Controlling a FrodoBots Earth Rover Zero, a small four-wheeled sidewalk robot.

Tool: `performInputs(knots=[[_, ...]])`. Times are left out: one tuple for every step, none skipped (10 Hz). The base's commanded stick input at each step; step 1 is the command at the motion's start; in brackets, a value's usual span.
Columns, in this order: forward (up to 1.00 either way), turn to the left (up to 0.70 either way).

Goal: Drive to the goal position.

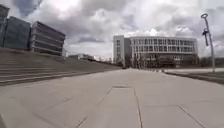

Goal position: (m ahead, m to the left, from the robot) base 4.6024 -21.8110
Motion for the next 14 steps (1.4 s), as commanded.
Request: performInputs(knots=[[0.7,0.0],[0.7,0.0],[0.7,0.0],[0.7,0.0],[0.7,0.0],[0.7,0.0],[0.7,0.0],[0.7,0.0],[0.7,0.0],[0.7,0.0],[0.7,0.0],[0.7,0.0],[0.7,0.0],[0.7,0.0]])
